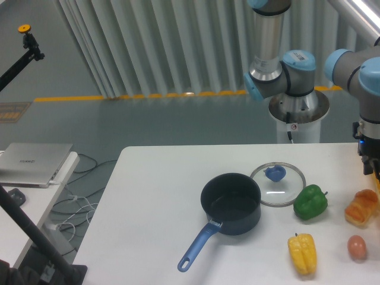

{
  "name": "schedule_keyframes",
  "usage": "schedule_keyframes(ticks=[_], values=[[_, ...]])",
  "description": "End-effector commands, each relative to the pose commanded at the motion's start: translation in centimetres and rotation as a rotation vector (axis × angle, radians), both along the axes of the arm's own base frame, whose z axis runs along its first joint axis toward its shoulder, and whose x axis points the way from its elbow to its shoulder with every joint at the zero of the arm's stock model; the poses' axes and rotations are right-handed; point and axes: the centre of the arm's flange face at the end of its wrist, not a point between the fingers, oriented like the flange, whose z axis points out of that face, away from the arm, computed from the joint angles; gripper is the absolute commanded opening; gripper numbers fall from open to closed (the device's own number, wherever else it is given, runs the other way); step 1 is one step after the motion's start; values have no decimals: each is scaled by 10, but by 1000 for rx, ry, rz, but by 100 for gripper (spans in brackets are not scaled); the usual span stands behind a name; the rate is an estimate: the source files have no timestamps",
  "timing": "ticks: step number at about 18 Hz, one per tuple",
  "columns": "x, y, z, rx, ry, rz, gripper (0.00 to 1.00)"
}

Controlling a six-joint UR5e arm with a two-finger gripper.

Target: Pick up the egg

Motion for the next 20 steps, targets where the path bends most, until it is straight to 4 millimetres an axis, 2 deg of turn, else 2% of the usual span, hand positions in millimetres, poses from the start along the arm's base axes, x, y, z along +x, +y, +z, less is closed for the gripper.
schedule_keyframes(ticks=[11, 17, 20], values=[[1, -2, 1, 1, 0, 18, 100], [11, 11, 1, 50, -25, 236, 100], [17, 22, -1, 87, -48, 447, 100]])
